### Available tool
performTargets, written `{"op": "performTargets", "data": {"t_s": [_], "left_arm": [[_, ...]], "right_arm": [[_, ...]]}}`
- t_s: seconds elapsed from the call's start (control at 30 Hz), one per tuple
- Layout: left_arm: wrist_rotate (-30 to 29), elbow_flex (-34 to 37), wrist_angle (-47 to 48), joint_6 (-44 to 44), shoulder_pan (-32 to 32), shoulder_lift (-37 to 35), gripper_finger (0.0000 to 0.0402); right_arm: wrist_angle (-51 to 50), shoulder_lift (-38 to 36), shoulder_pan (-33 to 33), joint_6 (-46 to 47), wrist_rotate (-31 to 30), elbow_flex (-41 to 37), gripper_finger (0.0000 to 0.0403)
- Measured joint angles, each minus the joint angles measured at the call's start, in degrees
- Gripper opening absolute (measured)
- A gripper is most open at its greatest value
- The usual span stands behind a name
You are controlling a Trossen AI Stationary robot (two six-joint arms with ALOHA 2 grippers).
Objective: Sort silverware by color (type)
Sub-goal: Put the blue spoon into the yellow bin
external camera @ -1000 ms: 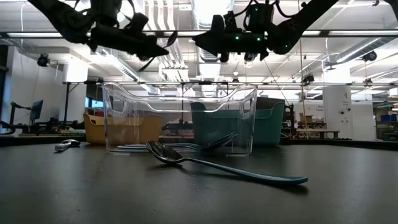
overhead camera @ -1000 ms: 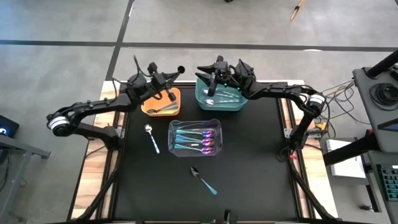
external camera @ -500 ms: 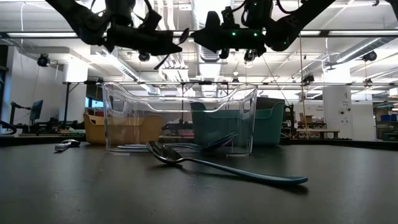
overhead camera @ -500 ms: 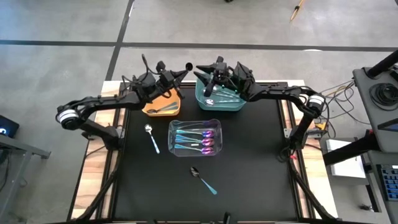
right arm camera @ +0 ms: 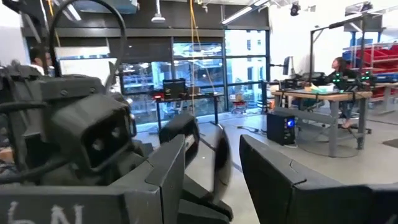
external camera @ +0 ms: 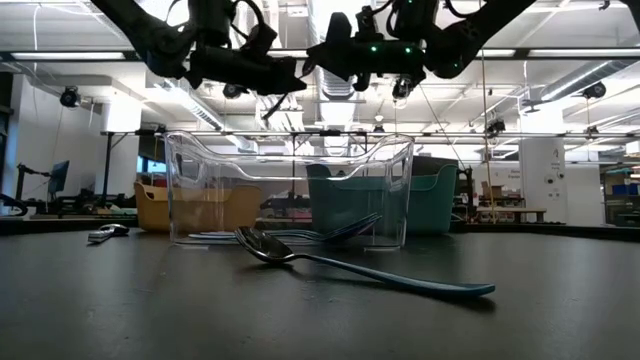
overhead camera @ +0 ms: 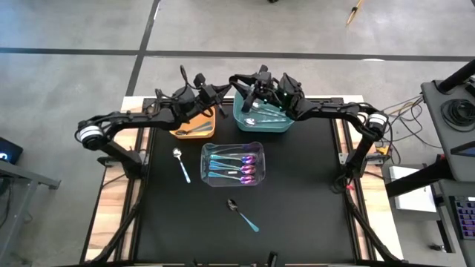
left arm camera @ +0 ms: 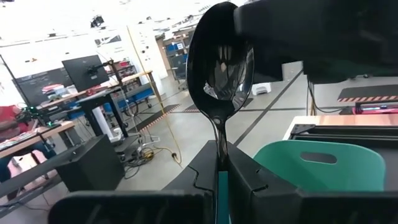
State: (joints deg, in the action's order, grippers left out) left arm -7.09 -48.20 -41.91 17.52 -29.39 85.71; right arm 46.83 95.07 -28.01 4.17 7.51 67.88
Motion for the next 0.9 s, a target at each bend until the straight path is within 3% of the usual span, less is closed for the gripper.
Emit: {"op": "performTargets", "data": {"t_s": [0.53,0.63,0.77,0.9], "left_arm": [[-0.6,-2.91,-0.78,2.82,3.02,1.97,0.0],[-1.43,-2.9,-0.8,2.8,2.97,1.97,0.0],[-1.61,-2.88,-0.78,2.77,2.97,1.97,0.0],[-1.55,-2.83,-0.41,2.78,2.97,1.95,0.0001]], "right_arm": [[-0.15,0.0,0.02,-0.66,-1.66,0.02,0.0126],[-0.14,0.0,0.02,-0.68,-1.65,0.02,0.0097],[-0.24,0.0,0.02,-1.07,-1.27,0.02,0.0025],[-0.92,0.0,0.01,-1.5,-1.05,0.02,0.0017]]}}
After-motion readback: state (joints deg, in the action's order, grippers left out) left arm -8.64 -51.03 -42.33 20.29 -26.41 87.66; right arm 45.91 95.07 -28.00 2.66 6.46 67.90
